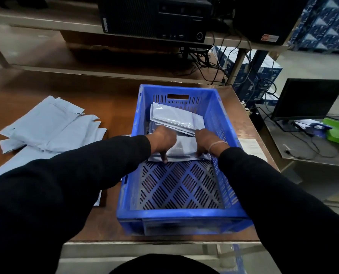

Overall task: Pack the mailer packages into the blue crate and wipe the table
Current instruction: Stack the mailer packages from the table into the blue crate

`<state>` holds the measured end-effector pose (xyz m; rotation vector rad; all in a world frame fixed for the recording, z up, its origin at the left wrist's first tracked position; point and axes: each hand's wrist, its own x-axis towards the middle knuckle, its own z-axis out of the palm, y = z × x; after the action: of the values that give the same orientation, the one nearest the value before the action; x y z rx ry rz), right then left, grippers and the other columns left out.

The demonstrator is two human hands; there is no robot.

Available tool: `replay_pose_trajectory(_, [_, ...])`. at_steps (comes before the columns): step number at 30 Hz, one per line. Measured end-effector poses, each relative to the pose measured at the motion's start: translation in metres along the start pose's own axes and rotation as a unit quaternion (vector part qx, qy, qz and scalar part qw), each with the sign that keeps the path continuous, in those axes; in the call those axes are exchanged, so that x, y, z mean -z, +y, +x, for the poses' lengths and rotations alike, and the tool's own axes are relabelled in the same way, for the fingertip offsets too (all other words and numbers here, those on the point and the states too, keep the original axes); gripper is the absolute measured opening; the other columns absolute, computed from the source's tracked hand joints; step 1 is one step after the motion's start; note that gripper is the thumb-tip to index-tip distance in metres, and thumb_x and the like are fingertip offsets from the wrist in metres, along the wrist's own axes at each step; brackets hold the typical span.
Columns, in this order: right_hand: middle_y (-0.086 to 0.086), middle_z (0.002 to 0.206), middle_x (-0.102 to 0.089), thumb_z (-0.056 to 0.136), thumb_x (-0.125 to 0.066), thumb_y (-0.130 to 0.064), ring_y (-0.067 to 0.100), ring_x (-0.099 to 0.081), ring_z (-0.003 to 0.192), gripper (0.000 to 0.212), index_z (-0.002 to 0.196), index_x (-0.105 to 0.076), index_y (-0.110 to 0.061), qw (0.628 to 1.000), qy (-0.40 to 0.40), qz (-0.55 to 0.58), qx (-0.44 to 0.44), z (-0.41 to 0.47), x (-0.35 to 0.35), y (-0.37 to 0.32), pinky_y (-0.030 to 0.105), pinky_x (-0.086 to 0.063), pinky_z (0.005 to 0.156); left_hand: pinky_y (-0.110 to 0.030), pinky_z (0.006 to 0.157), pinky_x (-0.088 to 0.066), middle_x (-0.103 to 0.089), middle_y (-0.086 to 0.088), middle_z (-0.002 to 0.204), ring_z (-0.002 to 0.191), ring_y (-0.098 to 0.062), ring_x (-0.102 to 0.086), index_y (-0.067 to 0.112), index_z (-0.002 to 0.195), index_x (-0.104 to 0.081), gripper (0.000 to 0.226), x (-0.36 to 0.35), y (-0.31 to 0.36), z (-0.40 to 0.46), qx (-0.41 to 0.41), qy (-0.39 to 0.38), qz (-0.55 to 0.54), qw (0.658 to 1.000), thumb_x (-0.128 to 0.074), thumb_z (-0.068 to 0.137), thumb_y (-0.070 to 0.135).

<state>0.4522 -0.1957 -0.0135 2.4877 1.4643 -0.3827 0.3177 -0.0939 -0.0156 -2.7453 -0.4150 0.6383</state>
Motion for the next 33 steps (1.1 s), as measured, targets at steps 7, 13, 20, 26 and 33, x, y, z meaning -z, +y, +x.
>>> replay_pose_trajectory(7, [0.011, 0.125, -0.067, 0.079, -0.080, -0.012, 0.028, -0.067, 0.110, 0.057, 0.131, -0.058, -0.008, 0.999, 0.036, 0.039, 0.009, -0.016, 0.049, -0.005, 0.030, -0.052, 0.084, -0.035, 0.072, -0.044, -0.064, -0.007, 0.118, 0.104, -0.028, -0.062, 0.015, 0.128, -0.053, 0.070, 0.034, -0.031, -0.036, 0.023, 0.136, -0.194, 0.971, -0.074, 0.082, 0.063])
replay_pose_trajectory(13, [0.015, 0.086, -0.076, 0.081, -0.076, -0.005, 0.029, -0.075, 0.080, 0.036, 0.115, -0.064, -0.006, 0.939, 0.094, 0.325, 0.061, -0.019, 0.087, -0.027, 0.041, -0.062, 0.075, -0.039, 0.078, -0.055, -0.067, 0.005, 0.085, 0.088, -0.022, -0.066, 0.018, 0.115, -0.064, 0.048, 0.021, -0.100, -0.102, 0.088, 0.285, -0.349, 0.889, -0.079, 0.083, 0.051])
replay_pose_trajectory(20, [0.014, 0.077, -0.074, 0.082, -0.077, -0.015, 0.016, -0.070, 0.061, 0.024, 0.102, -0.068, -0.005, 0.890, 0.149, 0.409, 0.138, -0.007, 0.106, -0.122, 0.027, -0.049, 0.050, -0.037, 0.075, -0.053, -0.069, 0.000, 0.086, 0.083, -0.018, -0.066, 0.018, 0.104, -0.070, 0.033, -0.053, -0.158, -0.164, 0.207, 0.296, -0.474, 0.803, -0.079, 0.085, 0.044])
replay_pose_trajectory(26, [0.012, 0.077, -0.076, 0.085, -0.076, -0.020, 0.022, -0.073, 0.070, 0.022, 0.102, -0.068, -0.009, 0.916, 0.092, 0.336, 0.200, 0.000, 0.110, -0.223, 0.032, -0.060, 0.062, -0.028, 0.064, -0.047, -0.070, -0.003, 0.088, 0.080, -0.015, -0.064, 0.016, 0.103, -0.072, 0.024, -0.112, -0.179, -0.199, 0.271, 0.268, -0.514, 0.768, -0.073, 0.093, 0.038])
replay_pose_trajectory(33, [0.016, 0.076, -0.065, 0.094, -0.065, -0.012, 0.023, -0.059, 0.061, 0.011, 0.088, -0.062, -0.003, 0.895, -0.113, 0.423, 0.084, 0.028, 0.071, -0.321, 0.026, -0.052, 0.053, -0.040, 0.078, -0.060, -0.075, 0.000, 0.094, 0.084, -0.018, -0.070, 0.018, 0.102, -0.071, 0.013, -0.161, -0.211, -0.230, 0.328, 0.274, -0.558, 0.712, -0.070, 0.093, 0.028])
